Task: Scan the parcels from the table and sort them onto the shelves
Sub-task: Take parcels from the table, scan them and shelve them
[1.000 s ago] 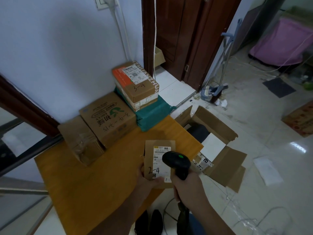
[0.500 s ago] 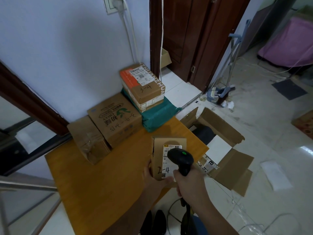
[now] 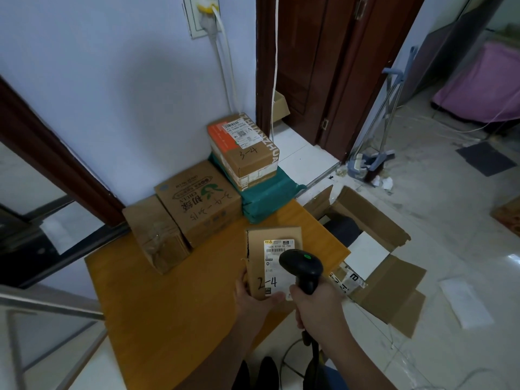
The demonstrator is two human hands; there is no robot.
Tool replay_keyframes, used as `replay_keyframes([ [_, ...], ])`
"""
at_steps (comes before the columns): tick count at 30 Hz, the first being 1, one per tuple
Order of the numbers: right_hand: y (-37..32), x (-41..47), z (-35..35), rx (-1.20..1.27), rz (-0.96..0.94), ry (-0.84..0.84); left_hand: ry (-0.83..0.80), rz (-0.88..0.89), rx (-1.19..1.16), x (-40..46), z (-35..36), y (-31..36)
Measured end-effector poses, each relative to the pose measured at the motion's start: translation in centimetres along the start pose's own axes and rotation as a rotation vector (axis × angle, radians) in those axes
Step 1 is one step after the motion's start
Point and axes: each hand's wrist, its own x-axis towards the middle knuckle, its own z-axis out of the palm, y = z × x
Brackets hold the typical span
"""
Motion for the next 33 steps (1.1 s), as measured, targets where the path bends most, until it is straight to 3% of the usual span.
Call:
replay_keyframes([
  [9,-1.1,-1.2,0.6,-0.068,-0.135,0.024,-0.012,-0.055,-0.223,-3.8,-5.9,2.3],
  [16,-1.7,-4.6,5.9,-0.233,-0.262,-0.189,0.113,0.09,-0.259,-9.1,-11.0,2.4],
  [22,-1.0,-8.8,9.6,-0.322,-0.346,-0.257,0.173,0.145,-0.339,-13.8,-16.1,1.0],
  [33,-0.1,-16.8,12.6,-0.322,-0.573,-0.457,0.35,0.246,-0.407,-23.5,-21.2,-1.8],
])
